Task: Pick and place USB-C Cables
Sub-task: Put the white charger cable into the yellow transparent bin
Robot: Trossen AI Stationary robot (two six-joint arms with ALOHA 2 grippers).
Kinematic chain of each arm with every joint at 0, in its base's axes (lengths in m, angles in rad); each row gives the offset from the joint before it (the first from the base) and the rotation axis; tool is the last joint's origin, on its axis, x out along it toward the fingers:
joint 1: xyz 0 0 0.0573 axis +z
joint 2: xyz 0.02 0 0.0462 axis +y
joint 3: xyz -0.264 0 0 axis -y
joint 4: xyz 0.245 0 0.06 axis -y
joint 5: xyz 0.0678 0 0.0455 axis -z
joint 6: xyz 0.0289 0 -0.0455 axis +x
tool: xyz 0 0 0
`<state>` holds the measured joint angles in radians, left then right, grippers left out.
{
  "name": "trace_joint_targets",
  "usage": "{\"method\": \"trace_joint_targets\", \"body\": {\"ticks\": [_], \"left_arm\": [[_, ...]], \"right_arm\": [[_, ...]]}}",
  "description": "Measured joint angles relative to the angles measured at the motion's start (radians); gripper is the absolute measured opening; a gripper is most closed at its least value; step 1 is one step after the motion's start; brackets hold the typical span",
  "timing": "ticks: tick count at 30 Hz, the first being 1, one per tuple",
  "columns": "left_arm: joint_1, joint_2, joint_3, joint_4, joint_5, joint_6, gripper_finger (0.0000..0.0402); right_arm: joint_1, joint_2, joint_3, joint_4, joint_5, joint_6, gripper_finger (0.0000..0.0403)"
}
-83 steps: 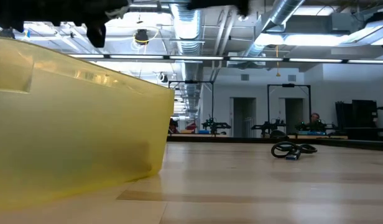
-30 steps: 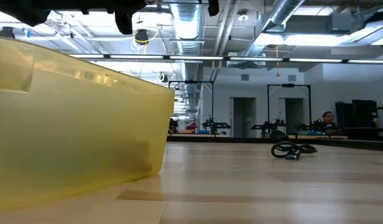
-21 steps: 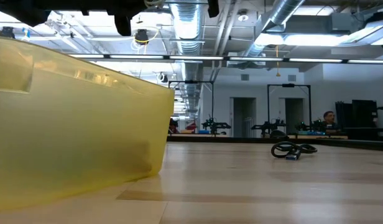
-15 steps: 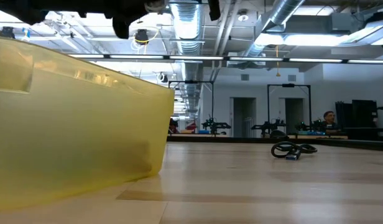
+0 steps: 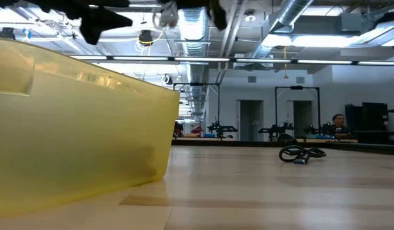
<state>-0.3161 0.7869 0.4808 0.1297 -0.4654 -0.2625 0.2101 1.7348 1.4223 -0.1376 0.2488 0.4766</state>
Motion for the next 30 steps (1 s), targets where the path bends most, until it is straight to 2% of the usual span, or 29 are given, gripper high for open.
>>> {"method": "trace_joint_targets", "body": {"ticks": [7,12,22,30], "left_arm": [[0.000,-0.163,0.000,-0.148,-0.078,-0.039,0.0198],[0.000,-0.225,0.000,-0.190,-0.100,-0.046,0.0199],[0.001,-0.250,0.000,-0.227,-0.123,-0.058,0.0199],[0.001,-0.251,0.000,-0.248,-0.125,-0.081,0.0199]], "right_arm": [[0.033,0.166,0.126,-0.031,-0.201,0.085,0.0028],[0.046,0.314,0.294,-0.128,-0.279,0.080,0.0028],[0.036,0.566,0.627,-0.324,-0.481,0.041,0.0028],[0.036,0.715,0.736,-0.406,-0.536,0.043,0.0028]]}}
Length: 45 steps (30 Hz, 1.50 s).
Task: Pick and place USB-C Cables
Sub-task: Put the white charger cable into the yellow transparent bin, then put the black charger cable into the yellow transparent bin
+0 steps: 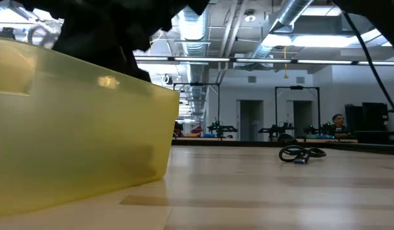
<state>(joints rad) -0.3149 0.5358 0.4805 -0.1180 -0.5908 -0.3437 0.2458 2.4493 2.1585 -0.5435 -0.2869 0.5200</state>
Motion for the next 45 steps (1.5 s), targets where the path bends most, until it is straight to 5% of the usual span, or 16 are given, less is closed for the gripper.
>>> {"method": "trace_joint_targets", "body": {"ticks": [11,24,34,40,45], "left_arm": [[0.000,0.001,0.000,-0.034,-0.020,-0.012,0.0199],[0.000,0.001,0.000,-0.069,-0.025,-0.018,0.0199],[0.000,0.001,0.000,-0.075,-0.044,-0.020,0.0199],[0.002,0.041,0.000,-0.002,-0.068,-0.028,0.0199],[0.027,0.257,0.000,0.201,-0.063,0.024,0.0199]], "right_arm": [[0.000,0.054,0.010,-0.022,-0.008,-0.019,0.0057],[-0.006,0.050,0.010,0.005,0.001,-0.059,0.0198],[-0.030,-0.155,0.008,-0.117,0.011,-0.103,0.0221],[0.011,-0.385,0.009,-0.342,0.189,-0.153,0.0212],[0.113,-0.564,0.010,-0.563,0.486,-0.099,0.0205]]}}
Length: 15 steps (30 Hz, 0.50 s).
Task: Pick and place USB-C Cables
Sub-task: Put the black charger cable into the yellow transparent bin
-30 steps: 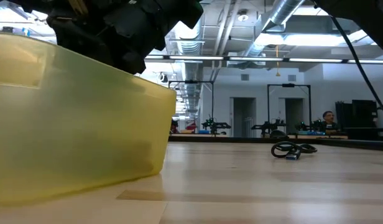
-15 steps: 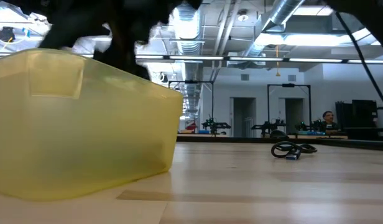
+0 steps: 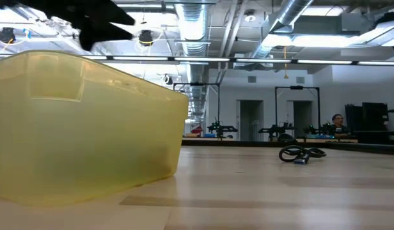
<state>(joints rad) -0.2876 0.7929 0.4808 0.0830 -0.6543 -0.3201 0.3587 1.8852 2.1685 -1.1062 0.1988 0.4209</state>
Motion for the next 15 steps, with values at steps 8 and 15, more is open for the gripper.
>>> {"method": "trace_joint_targets", "body": {"ticks": [8,15], "left_arm": [[0.042,0.453,0.150,0.171,0.059,0.049,0.0199],[0.046,0.805,0.435,0.174,0.096,0.179,0.0199]], "right_arm": [[0.220,-0.119,0.000,-0.266,0.417,0.277,0.0203],[0.332,-0.106,-0.003,-0.387,0.540,0.456,0.0198]]}}
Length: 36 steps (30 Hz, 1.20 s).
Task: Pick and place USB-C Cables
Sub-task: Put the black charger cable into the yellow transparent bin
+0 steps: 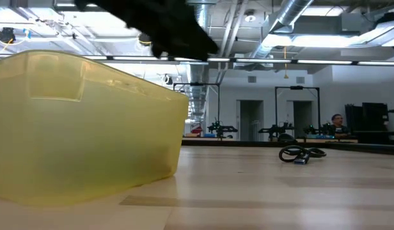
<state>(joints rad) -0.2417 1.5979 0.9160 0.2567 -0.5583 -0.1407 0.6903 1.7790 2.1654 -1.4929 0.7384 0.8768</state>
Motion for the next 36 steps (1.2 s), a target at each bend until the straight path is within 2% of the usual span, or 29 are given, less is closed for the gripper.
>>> {"method": "trace_joint_targets", "body": {"ticks": [9,15,20,22,27,31,33,36], "left_arm": [[0.000,0.367,0.317,-0.005,0.008,0.053,0.0204],[0.000,0.566,0.488,-0.002,0.089,0.080,0.0233],[0.000,0.691,0.589,-0.021,0.137,0.049,0.0257],[0.000,0.728,0.619,-0.058,0.127,0.043,0.0261],[0.005,0.783,0.636,-0.065,0.149,-0.016,0.0263],[0.019,0.784,0.640,-0.119,0.192,-0.092,0.0234],[0.028,0.783,0.641,-0.138,0.210,-0.120,0.0197],[0.044,0.782,0.640,-0.162,0.267,-0.150,0.0119]], "right_arm": [[0.021,0.010,-0.062,0.000,0.022,0.094,0.0191],[0.024,0.008,-0.061,0.007,0.023,0.121,0.0185],[0.036,0.009,-0.061,0.008,0.022,0.121,0.0182],[0.041,0.010,-0.061,0.009,0.022,0.121,0.0180],[0.048,0.010,-0.061,0.013,0.023,0.125,0.0178],[0.051,0.010,-0.061,0.013,0.024,0.126,0.0177],[0.055,0.010,-0.061,0.013,0.026,0.126,0.0177],[0.055,0.010,-0.061,0.013,0.027,0.129,0.0177]]}}
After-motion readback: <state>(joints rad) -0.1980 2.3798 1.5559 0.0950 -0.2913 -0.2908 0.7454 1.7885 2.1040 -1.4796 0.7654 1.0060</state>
